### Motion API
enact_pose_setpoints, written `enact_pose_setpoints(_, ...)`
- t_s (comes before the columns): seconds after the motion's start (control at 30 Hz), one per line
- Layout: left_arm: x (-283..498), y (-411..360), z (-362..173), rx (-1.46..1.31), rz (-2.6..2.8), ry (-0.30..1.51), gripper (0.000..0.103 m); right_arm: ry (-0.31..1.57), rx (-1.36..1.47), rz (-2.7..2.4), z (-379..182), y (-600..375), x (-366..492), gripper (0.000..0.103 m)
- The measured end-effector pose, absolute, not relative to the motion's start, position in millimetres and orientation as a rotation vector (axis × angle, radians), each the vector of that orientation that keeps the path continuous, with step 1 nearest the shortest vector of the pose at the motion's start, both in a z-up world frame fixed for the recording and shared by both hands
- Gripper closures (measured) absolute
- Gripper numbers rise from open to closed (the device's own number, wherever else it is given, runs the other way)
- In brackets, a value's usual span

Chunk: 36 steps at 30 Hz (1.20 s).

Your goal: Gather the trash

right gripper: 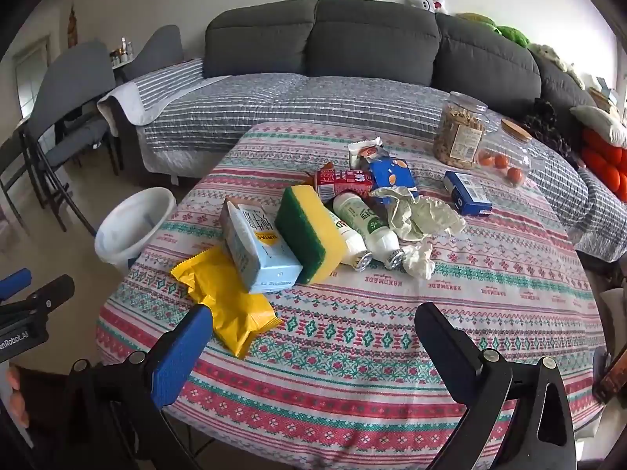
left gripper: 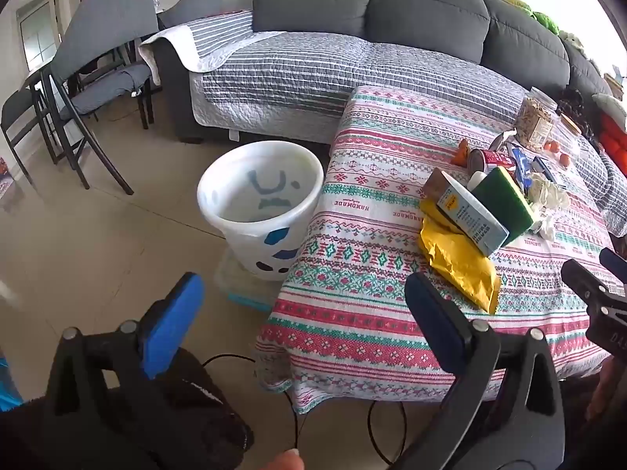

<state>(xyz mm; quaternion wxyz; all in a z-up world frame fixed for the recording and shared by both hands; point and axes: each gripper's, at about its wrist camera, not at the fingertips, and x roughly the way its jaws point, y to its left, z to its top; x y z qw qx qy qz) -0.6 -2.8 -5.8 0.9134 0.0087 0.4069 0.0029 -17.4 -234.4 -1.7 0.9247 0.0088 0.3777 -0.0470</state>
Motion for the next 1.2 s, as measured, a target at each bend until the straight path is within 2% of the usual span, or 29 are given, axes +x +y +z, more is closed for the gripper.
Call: enact_pose_setpoints(1.2,-1.5,-2.9,-4.3,0.013,0.0,0.838,0.001,0.785,0.036,-0.095,-5.5,-234.5,-15.2,0.0)
